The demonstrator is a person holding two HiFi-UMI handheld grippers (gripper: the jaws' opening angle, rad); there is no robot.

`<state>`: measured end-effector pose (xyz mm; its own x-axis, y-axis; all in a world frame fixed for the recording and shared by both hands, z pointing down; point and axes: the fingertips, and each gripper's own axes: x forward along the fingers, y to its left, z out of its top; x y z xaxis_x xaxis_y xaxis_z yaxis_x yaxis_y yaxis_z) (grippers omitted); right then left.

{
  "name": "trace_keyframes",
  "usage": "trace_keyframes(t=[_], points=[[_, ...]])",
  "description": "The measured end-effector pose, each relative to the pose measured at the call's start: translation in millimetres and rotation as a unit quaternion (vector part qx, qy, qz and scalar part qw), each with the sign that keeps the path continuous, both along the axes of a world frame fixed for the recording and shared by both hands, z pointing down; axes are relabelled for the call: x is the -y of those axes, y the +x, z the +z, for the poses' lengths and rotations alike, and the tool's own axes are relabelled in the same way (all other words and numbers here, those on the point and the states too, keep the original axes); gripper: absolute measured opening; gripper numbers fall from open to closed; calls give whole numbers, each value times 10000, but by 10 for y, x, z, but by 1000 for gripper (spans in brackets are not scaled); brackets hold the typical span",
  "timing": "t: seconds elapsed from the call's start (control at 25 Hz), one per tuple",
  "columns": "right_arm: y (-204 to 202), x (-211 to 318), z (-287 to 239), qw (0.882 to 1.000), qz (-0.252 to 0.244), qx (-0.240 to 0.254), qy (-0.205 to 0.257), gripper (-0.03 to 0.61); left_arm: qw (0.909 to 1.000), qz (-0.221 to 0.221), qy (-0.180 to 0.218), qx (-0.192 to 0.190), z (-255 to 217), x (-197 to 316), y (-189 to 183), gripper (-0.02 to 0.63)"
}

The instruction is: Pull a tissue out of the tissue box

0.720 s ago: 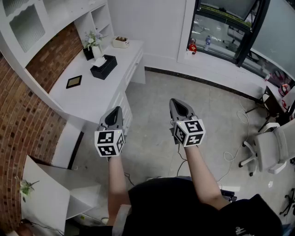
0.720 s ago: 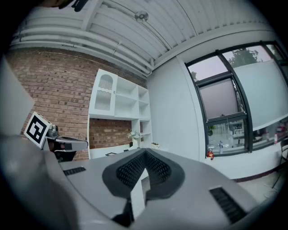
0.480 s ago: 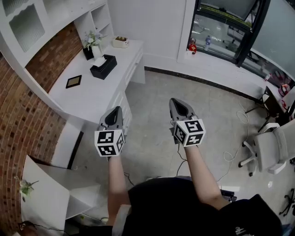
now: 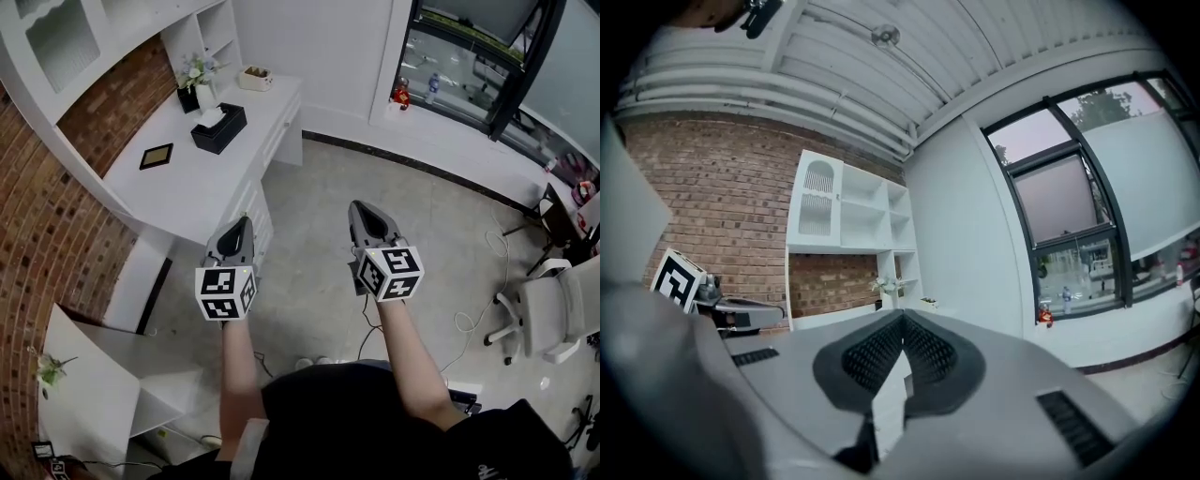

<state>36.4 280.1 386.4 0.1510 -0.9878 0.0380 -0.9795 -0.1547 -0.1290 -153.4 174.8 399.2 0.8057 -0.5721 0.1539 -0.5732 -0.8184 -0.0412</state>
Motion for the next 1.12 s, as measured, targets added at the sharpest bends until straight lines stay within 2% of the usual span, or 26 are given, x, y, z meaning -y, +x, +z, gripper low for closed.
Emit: trace_keyframes(t=[0.36, 0.56, 0.6, 0.68, 0.8, 0.92, 1.12], points=[[-159, -31, 93, 9998, -122, 63, -130, -2, 9994, -13, -324, 128, 318, -92, -146, 8], [-185, -39, 140, 9997, -92, 119, -217, -2, 9984, -144, -538, 64, 425, -63, -286, 11], [-192, -34, 139, 9997, -81, 124, -214, -2, 9983, -161, -563, 48, 431, -48, -317, 28], [-210, -22, 131, 9997, -60, 127, -204, -2, 9979, -220, -605, 3, 433, -12, -386, 109], [-245, 2, 100, 9998, -24, 135, -173, -2, 9977, -279, -619, -84, 397, 39, -492, 172], [-292, 20, 37, 9999, 24, 100, -90, -2, 9981, -292, -542, -103, 341, 84, -598, 201], [-312, 33, -66, 9999, 110, 62, 105, -2, 9989, -278, -360, -141, 235, 171, -688, 215]])
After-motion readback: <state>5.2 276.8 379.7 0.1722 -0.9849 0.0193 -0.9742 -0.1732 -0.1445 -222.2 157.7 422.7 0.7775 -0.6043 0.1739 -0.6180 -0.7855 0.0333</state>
